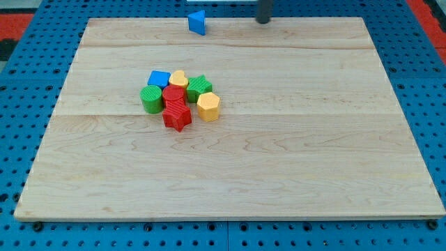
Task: Push the blue triangle towards left
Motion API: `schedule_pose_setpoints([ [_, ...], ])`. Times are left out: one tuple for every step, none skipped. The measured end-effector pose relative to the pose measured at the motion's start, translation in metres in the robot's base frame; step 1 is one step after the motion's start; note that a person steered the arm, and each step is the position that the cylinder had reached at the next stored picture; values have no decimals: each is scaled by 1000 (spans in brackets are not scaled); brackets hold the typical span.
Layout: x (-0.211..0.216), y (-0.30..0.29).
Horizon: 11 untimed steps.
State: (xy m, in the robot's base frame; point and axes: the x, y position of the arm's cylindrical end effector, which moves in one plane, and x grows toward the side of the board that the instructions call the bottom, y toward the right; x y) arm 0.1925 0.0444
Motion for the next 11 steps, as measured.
schedule_pose_setpoints([
  [0,-65],
  [7,-103],
  [35,-150],
  [17,-139],
  [18,-164],
  [52,-220],
  [105,-225],
  [76,-234],
  [72,-281],
  [121,-280],
  [155,-255],
])
